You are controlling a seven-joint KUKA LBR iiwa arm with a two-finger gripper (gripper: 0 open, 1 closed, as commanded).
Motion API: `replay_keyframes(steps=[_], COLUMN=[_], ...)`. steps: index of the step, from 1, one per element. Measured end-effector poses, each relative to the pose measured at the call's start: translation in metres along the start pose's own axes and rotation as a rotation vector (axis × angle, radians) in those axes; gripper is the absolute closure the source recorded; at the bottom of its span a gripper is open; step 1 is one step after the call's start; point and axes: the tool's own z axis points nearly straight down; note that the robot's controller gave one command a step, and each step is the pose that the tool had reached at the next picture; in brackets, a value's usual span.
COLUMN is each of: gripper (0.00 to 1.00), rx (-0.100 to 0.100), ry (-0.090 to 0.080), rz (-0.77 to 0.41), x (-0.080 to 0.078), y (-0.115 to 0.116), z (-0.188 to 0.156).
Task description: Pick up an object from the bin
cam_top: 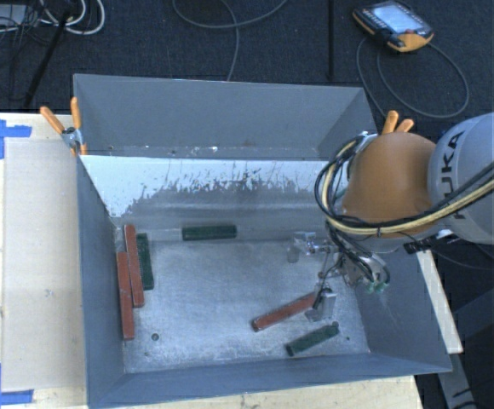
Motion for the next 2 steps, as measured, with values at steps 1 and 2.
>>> replay_keyframes(steps=[1, 2], gripper=[0.00, 1.00], rx=[0.000, 0.002], ry=[-0.001, -0.012], rz=[0.015, -0.106], x=[0.0133, 0.0109], y=[-0.0034, -0.0017], z=[0.0700, 0.0787])
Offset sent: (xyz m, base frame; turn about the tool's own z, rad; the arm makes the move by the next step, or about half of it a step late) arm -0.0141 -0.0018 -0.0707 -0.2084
